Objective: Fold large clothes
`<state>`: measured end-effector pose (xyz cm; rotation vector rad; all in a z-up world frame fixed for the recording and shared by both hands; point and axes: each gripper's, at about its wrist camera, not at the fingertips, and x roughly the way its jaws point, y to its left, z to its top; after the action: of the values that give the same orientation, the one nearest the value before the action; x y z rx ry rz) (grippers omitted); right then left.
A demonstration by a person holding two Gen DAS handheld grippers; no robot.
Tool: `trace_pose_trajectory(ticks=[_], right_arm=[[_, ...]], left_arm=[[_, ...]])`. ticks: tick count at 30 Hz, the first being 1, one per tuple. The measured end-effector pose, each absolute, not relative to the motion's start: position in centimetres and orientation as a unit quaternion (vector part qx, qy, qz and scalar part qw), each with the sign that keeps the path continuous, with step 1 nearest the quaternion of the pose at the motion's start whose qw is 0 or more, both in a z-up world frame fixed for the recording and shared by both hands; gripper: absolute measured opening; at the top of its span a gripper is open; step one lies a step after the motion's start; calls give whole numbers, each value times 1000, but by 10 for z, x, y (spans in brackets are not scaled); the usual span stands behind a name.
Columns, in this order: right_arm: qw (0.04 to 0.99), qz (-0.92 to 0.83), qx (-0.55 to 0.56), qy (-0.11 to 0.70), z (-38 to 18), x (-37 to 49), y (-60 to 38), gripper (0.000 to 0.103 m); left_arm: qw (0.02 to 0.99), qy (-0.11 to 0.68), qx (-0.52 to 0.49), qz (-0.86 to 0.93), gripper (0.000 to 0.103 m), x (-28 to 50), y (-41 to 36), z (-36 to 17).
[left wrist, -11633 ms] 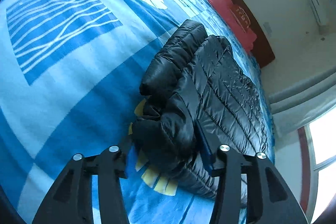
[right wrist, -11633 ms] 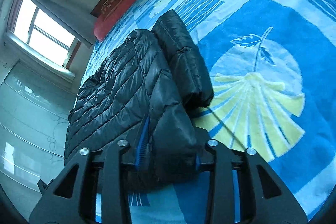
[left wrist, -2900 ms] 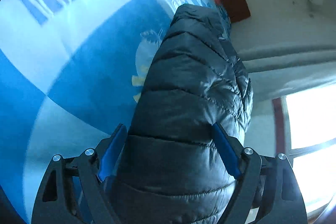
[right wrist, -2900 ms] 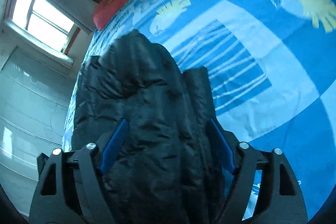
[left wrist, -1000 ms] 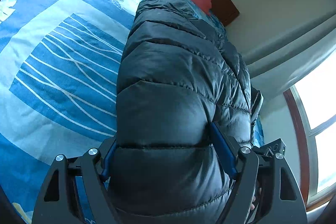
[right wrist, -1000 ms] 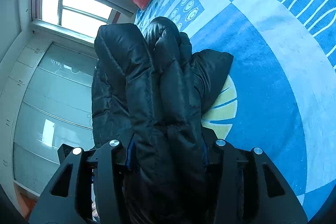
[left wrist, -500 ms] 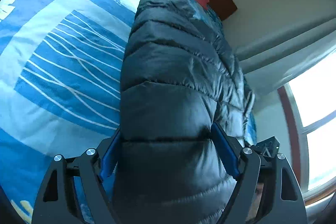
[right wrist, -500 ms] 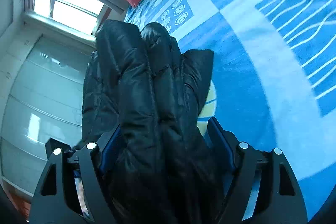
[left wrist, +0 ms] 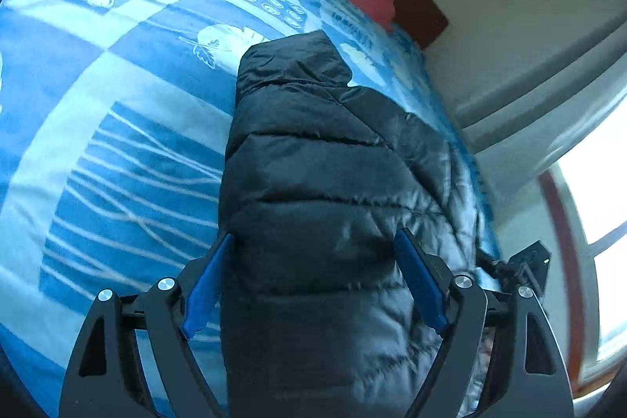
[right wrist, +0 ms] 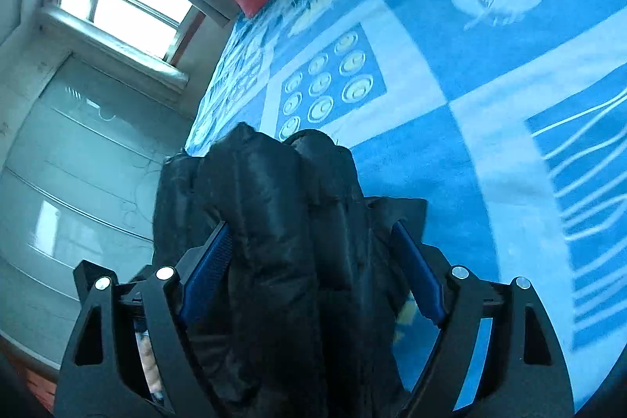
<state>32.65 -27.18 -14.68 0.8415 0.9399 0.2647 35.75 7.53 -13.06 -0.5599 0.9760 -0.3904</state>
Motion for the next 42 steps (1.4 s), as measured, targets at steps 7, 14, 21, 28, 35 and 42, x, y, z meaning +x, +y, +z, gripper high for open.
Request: trace_pose_trajectory(ticks=[7,14,21,28,35,42], right_arm=[[793,120,392,450,-166,335,-273,50],[787,127,409,443,-181,329,-276,46],[785,133,420,436,-186,327,-279,46],[781,140,434,427,-188,322,-283,47],[788,129,425,426,-173,309,-287,67],[796,138,411,423,-157,257,-288,81]], left_arm=[[835,481,-224,-144,79,367,61,-146],[845,480,-199,-127,79,364,49,-151],[847,474,-201,-128,79,364,47,-153],[849,469,-203,-132,80,361,49,-152],[851,467,-198,-139,81,354,53,-140],[841,454,-247,-161,81,306,80,-126]])
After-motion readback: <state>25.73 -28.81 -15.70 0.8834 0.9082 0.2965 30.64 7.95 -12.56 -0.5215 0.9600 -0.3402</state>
